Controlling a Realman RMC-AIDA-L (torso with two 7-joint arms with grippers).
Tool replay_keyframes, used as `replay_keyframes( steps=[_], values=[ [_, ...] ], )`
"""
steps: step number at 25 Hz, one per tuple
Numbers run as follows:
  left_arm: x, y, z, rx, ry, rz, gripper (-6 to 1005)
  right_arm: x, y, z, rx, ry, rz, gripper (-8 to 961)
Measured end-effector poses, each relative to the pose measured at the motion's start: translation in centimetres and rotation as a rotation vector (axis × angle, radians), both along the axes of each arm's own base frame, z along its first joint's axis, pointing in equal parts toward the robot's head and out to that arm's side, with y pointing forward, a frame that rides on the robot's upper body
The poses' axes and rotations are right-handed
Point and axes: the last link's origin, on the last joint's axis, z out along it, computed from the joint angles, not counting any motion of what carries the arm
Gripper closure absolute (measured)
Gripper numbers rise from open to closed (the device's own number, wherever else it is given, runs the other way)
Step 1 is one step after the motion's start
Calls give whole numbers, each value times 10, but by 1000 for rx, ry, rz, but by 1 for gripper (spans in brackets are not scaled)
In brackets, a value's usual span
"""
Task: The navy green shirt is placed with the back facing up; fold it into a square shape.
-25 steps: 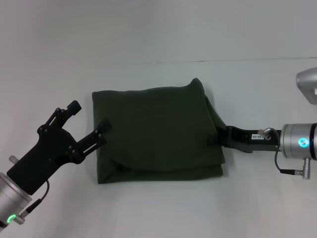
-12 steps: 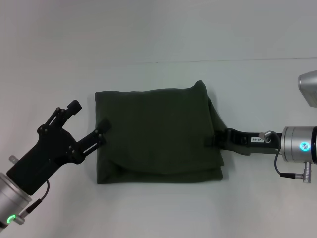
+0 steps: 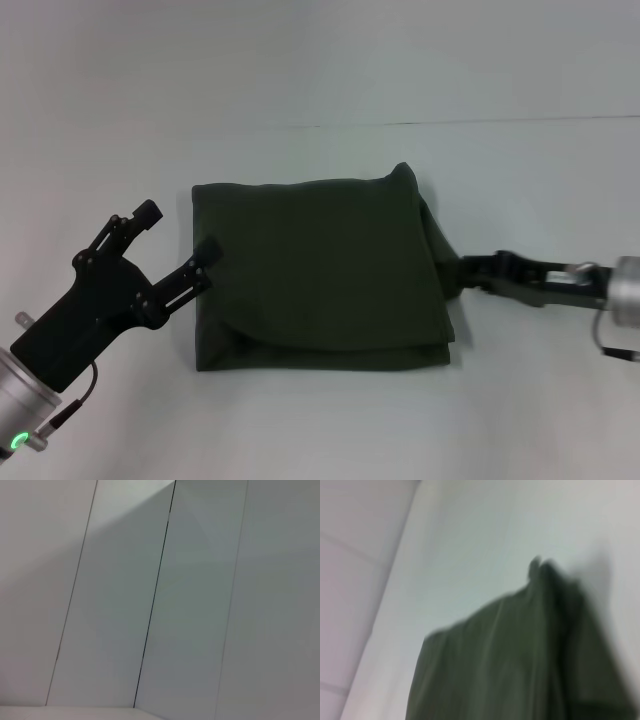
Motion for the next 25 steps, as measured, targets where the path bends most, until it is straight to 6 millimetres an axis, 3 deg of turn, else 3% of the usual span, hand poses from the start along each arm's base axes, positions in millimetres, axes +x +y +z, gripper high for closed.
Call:
replay_keyframes(
  steps=[4,8,15,18,25],
  values=[
    [2,0,1,2,-6,-14,50,8,-4,21,65,8,6,559],
    [7,-4,5,3,-23,-65,50,1,-11,37,111,28,172,467],
    [14,-14,10,-128,-45,-164,51,-35,-29,24,181,-16,664,307],
    [16,-18,10,-226,-50,-178,50,-44,-29,20,199,-55,790,105],
    [15,-26,4,-481,-38,-170,51,-58,-35,19,107,-111,1007,22]
  ],
)
